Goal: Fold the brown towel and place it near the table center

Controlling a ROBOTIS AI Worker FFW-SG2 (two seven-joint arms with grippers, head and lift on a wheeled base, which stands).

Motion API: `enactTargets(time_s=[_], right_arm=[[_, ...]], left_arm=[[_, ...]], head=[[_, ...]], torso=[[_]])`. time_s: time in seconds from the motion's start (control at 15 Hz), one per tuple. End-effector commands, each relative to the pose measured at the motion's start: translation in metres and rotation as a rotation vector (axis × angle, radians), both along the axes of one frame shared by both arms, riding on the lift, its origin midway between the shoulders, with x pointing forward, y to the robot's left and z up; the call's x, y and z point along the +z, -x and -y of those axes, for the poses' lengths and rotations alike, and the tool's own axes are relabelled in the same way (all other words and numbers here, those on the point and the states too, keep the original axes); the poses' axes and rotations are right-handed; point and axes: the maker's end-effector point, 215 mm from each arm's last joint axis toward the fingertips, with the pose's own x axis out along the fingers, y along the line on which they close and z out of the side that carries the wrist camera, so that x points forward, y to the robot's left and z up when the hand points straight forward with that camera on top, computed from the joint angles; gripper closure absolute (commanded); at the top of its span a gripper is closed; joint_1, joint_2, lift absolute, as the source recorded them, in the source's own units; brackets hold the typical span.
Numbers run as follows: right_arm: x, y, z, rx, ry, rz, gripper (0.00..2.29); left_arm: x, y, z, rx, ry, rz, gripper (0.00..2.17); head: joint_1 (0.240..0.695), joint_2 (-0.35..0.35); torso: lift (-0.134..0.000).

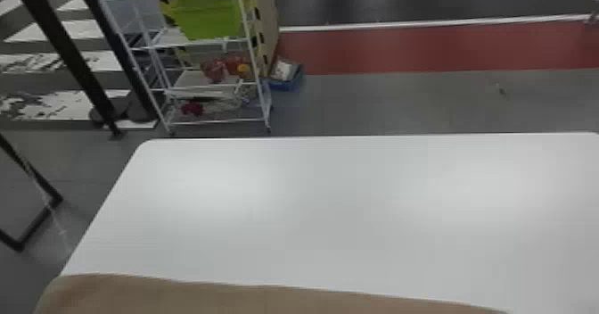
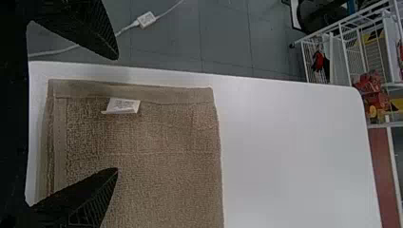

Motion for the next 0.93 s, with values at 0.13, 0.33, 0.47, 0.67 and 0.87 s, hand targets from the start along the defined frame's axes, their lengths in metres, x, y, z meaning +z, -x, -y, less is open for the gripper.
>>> enactTargets(time_s=[0.13, 0.33, 0.47, 0.67, 0.87], right_arm=[[0.000, 0.000, 0.001, -0.001, 0.000, -0.001, 0.16], [-0.001, 0.000, 0.000, 0.000, -0.002, -0.002, 0.16], [-0.002, 0.001, 0.001, -0.003, 0.000, -0.001, 0.16], [-0.002, 0.000, 0.002, -0.002, 0.005, 0.003, 0.16], [-0.001, -0.001, 0.001, 0.001, 0.005, 0.005, 0.16]], left_arm=[[-0.008, 0.002, -0.001, -0.023, -0.070, -0.044, 0.04], [0.002, -0.012, 0.004, -0.004, 0.063, 0.022, 0.10], [0.001, -0.013, 0.009, -0.002, 0.099, 0.029, 0.13], [-0.003, -0.013, 0.017, -0.009, 0.107, 0.022, 0.13], [-0.001, -0.016, 0.010, 0.001, 0.089, 0.024, 0.14]], head=[[0.695, 0.172], [0.695, 0.164], [0.695, 0.144], [0.695, 0.135], [0.695, 0.123]], torso=[[-0.122], [-0.122], [-0.122], [-0.122], [-0.122]])
